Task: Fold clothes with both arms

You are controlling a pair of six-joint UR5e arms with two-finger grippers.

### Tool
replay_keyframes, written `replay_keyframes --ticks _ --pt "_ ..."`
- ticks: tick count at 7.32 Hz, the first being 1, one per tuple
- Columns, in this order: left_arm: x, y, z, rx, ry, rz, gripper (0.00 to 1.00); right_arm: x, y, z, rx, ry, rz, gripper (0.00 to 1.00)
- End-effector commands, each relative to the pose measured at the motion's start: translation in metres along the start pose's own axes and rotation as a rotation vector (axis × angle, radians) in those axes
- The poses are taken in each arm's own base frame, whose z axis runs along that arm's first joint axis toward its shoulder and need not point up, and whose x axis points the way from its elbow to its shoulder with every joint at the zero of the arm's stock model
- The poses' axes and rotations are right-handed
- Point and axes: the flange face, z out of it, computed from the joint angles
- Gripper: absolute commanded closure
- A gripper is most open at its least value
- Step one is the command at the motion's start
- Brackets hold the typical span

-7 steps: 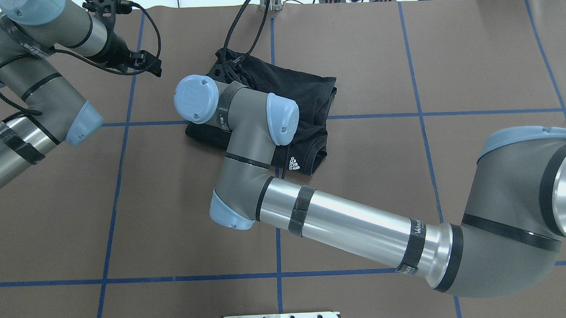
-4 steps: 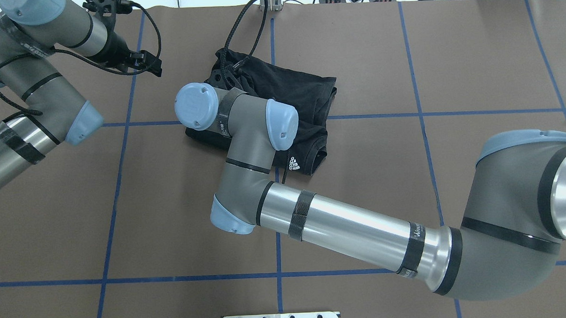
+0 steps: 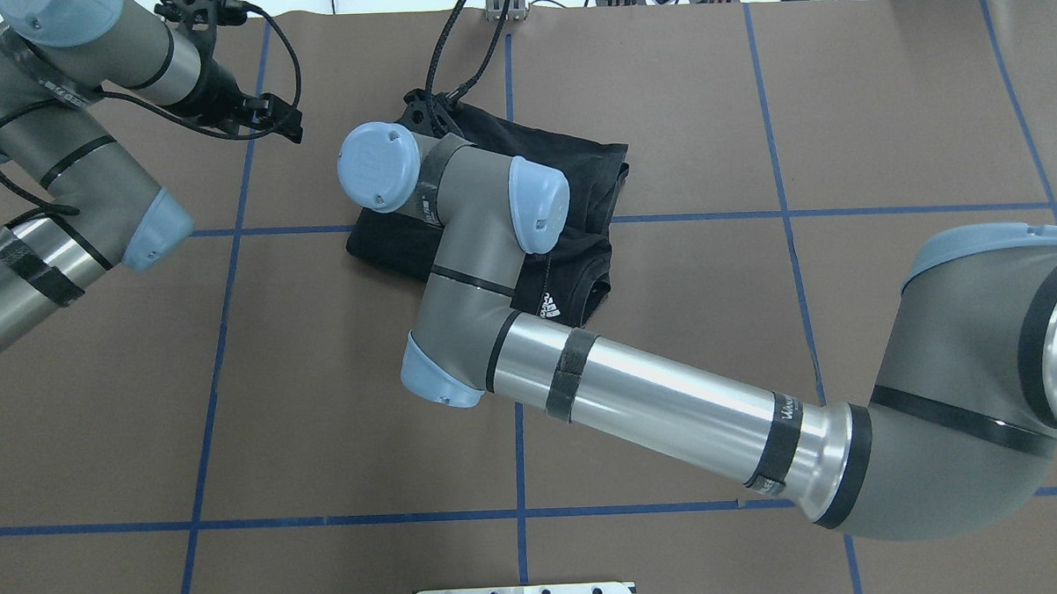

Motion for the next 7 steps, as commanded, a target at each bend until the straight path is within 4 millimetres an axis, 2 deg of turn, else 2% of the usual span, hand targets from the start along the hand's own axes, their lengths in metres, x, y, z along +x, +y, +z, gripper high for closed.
replay_keyframes --ticks 1,2,3,4,5,6,7 --pt "0.0 0.0 0.0 0.0 0.0 -0.003 0.0 0.049 -0.027 0.018 0.003 0.036 -0.014 1.0" --pt "0.0 0.0 0.0 0.0 0.0 -0.003 0.0 0.075 -0.033 0.034 -0.003 0.063 -0.027 1.0" --pt "0.001 0.0 -0.001 0.001 0.001 -0.002 0.0 0.091 -0.032 0.058 -0.013 0.086 -0.036 1.0" --pt "0.0 0.0 0.0 0.0 0.0 -0.003 0.0 0.091 -0.031 0.09 0.019 0.063 -0.029 1.0" --pt "0.0 0.0 0.0 0.0 0.0 -0.002 0.0 0.098 -0.037 0.107 0.057 0.032 -0.008 0.41" --pt "0.0 0.0 0.0 0.0 0.0 -0.001 0.0 0.104 -0.048 0.099 0.054 0.0 0.011 0.0" --pt "0.0 -0.001 -0.001 0.002 0.0 0.003 0.0 0.123 -0.06 0.095 -0.016 -0.079 0.033 0.0"
